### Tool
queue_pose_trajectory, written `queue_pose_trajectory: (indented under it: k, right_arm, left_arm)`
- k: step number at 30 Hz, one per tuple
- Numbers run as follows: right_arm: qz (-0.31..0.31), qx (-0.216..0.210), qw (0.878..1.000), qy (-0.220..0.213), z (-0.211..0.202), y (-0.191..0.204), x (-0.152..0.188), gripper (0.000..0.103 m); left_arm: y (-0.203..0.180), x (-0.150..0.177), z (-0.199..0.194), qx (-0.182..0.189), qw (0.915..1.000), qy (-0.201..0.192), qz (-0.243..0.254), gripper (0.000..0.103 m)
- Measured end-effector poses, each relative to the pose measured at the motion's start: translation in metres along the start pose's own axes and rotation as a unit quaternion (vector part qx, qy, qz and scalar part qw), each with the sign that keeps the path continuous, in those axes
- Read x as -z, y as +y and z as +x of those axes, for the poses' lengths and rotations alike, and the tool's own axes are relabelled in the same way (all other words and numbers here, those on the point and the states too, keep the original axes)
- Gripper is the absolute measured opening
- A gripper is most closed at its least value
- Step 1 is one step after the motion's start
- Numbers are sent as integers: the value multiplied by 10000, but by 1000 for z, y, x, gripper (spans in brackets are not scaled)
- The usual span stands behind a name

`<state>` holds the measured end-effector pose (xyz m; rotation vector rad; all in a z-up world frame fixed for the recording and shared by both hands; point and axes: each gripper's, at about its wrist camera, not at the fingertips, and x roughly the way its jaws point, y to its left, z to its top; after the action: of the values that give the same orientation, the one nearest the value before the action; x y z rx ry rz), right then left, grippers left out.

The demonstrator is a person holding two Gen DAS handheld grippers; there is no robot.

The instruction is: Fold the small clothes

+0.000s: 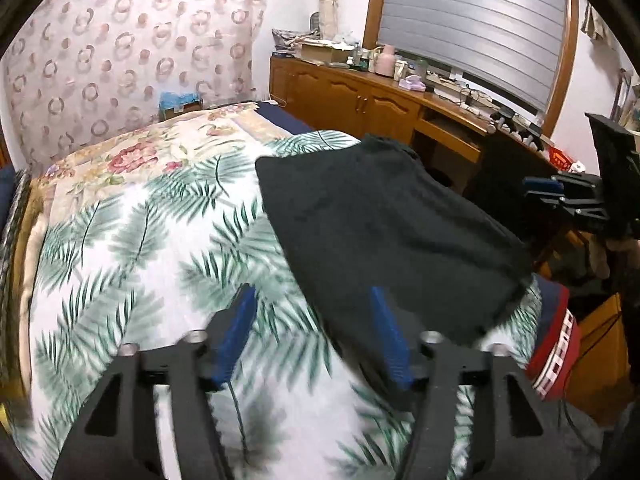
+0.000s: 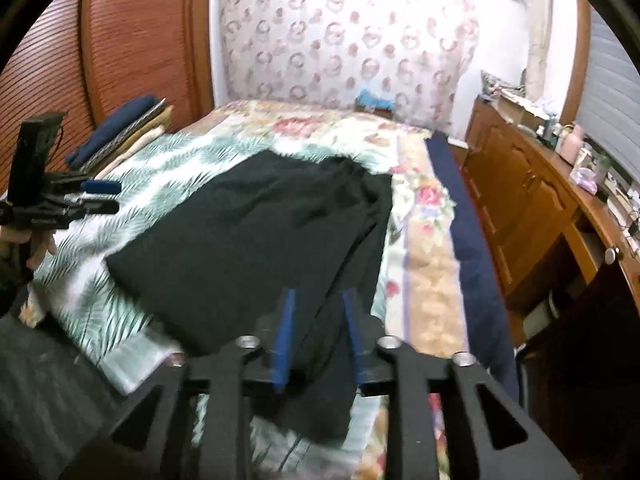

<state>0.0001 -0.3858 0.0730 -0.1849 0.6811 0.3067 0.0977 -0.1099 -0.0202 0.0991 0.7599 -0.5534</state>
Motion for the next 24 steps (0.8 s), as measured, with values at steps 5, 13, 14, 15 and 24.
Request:
queue_pose_trajectory:
  k: [5,13,14,15,24]
  right_arm:
    - [95,22,9999,-110,69,-6,-45,49]
    - [313,-77,9994,89,172,-11,-90,52]
    - [344,-109,9992,165,183,-14,-92,52]
    - [357,-150,9990,233,190,-14,-92,52]
    - [133,-574,9975,402,206,-30,-100,9]
  left_arm:
    - [12,-34,36,-195,9997,59,153,75]
    - [25,-65,83,-552,9983,147,97,75]
    - [27,-67,88,-579,9982,163,80,75]
    - [27,-70,93,-583,9981,181,68,75]
    - [39,-82,135,-570,9975,424,-25,75]
